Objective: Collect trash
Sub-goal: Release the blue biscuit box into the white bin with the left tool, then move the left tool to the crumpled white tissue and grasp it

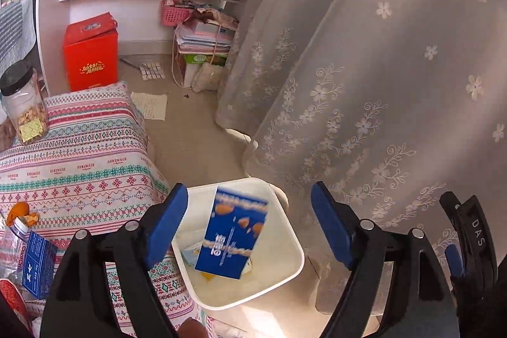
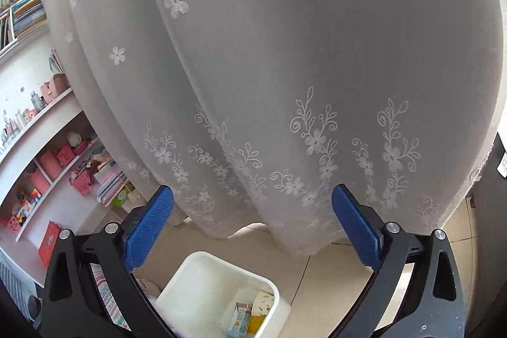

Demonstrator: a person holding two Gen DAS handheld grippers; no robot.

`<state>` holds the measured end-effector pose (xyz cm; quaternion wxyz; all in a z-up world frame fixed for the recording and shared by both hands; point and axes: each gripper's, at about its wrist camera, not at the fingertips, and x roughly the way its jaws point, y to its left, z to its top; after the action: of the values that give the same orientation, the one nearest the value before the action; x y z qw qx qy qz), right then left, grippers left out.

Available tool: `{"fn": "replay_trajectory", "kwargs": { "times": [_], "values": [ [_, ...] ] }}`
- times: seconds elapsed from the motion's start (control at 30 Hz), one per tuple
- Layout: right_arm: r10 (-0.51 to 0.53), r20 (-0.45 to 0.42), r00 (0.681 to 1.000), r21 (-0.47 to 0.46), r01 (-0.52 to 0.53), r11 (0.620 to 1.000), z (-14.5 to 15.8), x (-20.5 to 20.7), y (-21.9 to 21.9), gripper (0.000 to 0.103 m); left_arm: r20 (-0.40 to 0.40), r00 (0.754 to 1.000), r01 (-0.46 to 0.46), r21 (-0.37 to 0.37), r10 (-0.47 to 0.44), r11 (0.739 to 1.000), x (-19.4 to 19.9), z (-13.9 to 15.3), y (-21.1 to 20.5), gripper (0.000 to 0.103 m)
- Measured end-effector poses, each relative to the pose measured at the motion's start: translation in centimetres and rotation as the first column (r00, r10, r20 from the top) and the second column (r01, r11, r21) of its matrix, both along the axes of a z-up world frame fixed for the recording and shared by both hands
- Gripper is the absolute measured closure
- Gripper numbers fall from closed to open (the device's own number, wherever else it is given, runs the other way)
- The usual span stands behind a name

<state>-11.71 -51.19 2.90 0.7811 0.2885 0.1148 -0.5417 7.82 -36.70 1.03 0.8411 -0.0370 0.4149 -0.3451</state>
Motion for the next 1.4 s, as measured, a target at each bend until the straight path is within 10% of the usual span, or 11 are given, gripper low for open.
{"fn": "replay_trajectory", "kwargs": {
  "times": [0.37, 0.6, 0.8, 0.97, 1.13, 1.27, 1.4],
  "values": [
    [0.221, -0.054, 0.974, 0.01, -0.221, 0.975, -0.2, 5.4, 5.2, 0.007, 0.02, 0.986, -0.165, 0.143, 0.164, 0.976, 2.8, 0.0, 8.4, 0.022],
    [0.479, -0.153, 0.864, 0.018, -0.483, 0.876, -0.9, 11.0, 11.8, 0.007, 0.001, 0.945, -0.308, 0.349, 0.328, 0.885, 8.9, -2.2, 18.3, 0.022],
    [0.615, -0.222, 0.756, 0.05, -0.621, 0.782, -2.0, 14.4, 16.4, 0.007, -0.112, 0.86, -0.39, 0.486, 0.498, 0.782, 14.9, -7.8, 29.0, 0.022],
    [0.661, -0.263, 0.703, 0.07, -0.669, 0.74, -2.6, 16.2, 18.7, 0.007, -0.312, 0.718, -0.453, 0.468, 0.622, 0.758, 18.4, -13.5, 36.0, 0.035],
    [0.694, -0.284, 0.662, 0.112, -0.696, 0.709, -3.6, 17.6, 19.7, 0.007, -0.381, 0.639, -0.478, 0.483, 0.668, 0.734, 19.8, -18.1, 38.2, 0.046],
    [0.705, -0.307, 0.64, 0.126, -0.706, 0.696, -4.2, 18.3, 20.3, 0.007, -0.406, 0.602, -0.494, 0.487, 0.688, 0.72, 20.2, -20.4, 39.0, 0.06],
    [0.743, -0.279, 0.608, 0.168, -0.731, 0.662, -4.5, 19.0, 20.9, 0.007, -0.381, 0.628, -0.496, 0.476, 0.679, 0.726, 19.8, -19.6, 38.9, 0.064]
  ]
}}
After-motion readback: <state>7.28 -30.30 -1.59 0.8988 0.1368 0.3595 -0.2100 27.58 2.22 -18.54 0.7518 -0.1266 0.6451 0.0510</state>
